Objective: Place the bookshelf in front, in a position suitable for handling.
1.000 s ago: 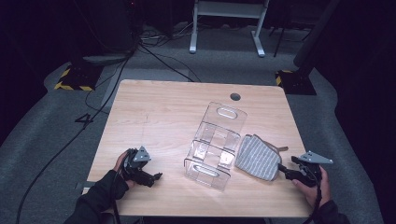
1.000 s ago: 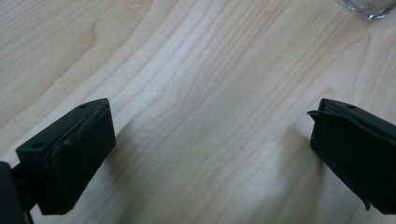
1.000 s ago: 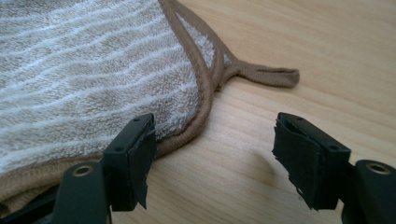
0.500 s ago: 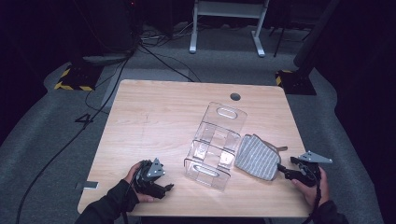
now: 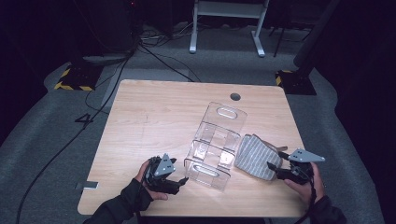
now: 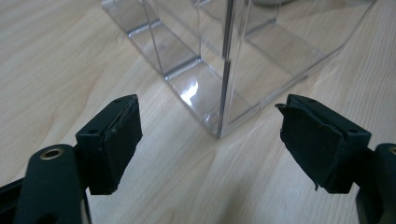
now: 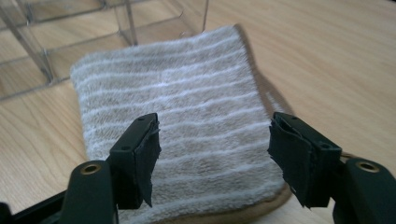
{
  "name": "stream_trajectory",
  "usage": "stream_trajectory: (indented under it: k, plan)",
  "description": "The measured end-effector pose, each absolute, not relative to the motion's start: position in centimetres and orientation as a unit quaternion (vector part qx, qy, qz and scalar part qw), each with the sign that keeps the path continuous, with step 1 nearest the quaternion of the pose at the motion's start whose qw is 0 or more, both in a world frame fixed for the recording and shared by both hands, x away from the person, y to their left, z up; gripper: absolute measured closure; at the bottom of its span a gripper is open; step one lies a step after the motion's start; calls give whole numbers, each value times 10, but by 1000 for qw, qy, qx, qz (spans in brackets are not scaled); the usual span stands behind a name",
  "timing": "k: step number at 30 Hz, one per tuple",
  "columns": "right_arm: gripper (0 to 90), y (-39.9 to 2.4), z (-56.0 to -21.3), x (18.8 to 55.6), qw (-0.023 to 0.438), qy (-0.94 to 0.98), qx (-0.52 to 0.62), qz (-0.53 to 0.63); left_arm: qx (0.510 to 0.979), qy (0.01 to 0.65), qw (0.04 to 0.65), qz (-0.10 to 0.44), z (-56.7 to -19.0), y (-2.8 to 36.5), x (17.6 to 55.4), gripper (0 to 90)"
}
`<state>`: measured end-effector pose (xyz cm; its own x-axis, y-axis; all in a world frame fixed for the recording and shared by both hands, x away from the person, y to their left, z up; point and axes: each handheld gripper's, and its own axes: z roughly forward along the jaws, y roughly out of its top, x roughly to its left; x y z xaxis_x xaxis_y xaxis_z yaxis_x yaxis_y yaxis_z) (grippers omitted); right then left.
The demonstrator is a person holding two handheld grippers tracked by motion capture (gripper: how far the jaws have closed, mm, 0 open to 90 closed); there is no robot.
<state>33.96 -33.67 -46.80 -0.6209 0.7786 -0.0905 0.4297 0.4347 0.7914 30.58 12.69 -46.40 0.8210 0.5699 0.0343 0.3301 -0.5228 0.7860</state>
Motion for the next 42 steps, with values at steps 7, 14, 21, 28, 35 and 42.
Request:
stream_trajectory:
  k: [7, 14, 21, 28, 35, 42]
  plan:
    - [342, -332, -485, 346, 213, 833, 369, 352, 850, 273, 425, 151, -461, 125, 314, 221]
    - [334, -335, -492, 348, 198, 829, 378, 362, 854, 263, 423, 148, -465, 122, 325, 181]
    - [331, -337, -494, 348, 196, 827, 380, 365, 852, 268, 408, 189, -463, 120, 332, 186]
    - [331, -337, -495, 348, 194, 826, 381, 368, 847, 290, 398, 200, -461, 121, 350, 188]
    - [331, -338, -495, 347, 193, 824, 383, 370, 840, 304, 413, 179, -460, 123, 366, 230]
    - [332, -339, -496, 347, 195, 823, 380, 374, 834, 280, 444, 169, -448, 119, 349, 232]
